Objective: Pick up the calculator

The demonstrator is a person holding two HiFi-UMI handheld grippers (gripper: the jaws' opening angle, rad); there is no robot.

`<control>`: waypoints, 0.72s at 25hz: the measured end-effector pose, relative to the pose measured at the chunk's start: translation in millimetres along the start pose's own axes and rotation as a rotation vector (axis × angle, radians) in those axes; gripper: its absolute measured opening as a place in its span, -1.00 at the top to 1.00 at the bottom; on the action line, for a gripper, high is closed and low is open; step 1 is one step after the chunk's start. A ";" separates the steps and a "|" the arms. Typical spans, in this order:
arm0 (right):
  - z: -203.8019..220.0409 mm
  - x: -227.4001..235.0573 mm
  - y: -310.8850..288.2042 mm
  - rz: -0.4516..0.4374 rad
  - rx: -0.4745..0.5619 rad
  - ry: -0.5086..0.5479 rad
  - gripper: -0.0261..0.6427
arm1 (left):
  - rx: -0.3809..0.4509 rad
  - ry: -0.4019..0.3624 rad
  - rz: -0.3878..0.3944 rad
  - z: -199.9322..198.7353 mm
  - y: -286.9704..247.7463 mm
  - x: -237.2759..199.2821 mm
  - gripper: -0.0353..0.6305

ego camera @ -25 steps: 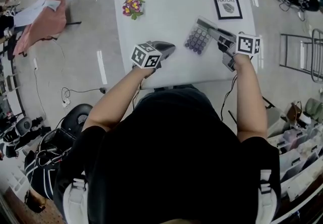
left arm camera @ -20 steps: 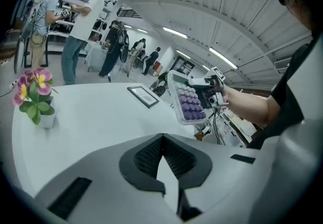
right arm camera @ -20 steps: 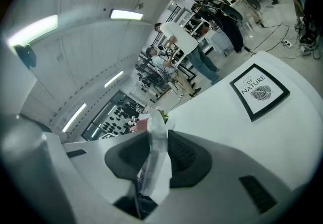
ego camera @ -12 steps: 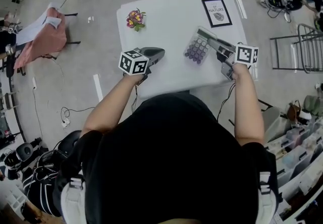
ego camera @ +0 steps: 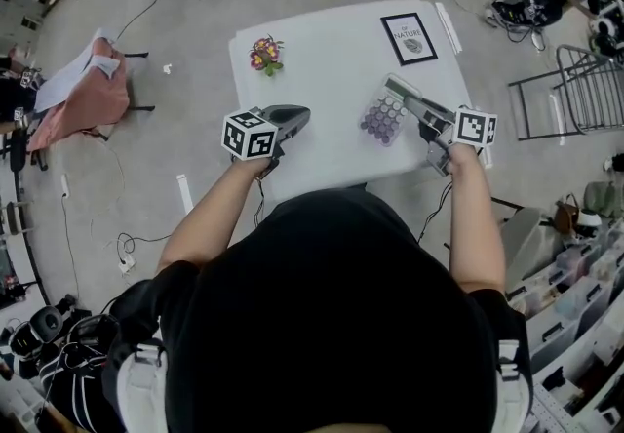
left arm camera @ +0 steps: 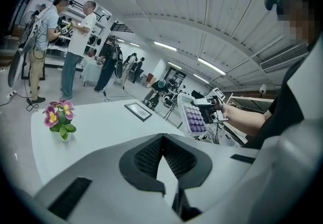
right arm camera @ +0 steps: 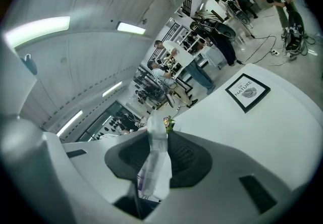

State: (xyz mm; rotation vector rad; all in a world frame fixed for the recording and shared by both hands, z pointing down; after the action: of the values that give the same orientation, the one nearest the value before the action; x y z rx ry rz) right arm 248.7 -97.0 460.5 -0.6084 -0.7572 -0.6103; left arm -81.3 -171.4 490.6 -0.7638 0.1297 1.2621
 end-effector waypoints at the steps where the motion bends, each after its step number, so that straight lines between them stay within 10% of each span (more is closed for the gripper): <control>1: 3.5 -0.6 4.4 0.015 0.007 -0.019 0.57 | 0.001 -0.001 0.004 0.5 1.2 1.7 0.84; 18: 34.5 -19.7 16.9 0.035 0.062 -0.041 0.57 | -0.002 -0.022 0.031 9.2 25.0 7.3 0.84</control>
State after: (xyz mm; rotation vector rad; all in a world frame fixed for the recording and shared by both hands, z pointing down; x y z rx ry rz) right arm 234.0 -56.5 460.6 -0.5780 -0.7997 -0.5417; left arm -104.0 -157.7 482.7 -0.7522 0.1228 1.2998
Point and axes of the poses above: the fingertips, and each gripper's own axes: y backward along the fingers, x to its right, z out of its underside, the point moved 7 cm from there along y, backward along the fingers, and after that the axes turned 1 degree about -x, right-handed, at the moved point
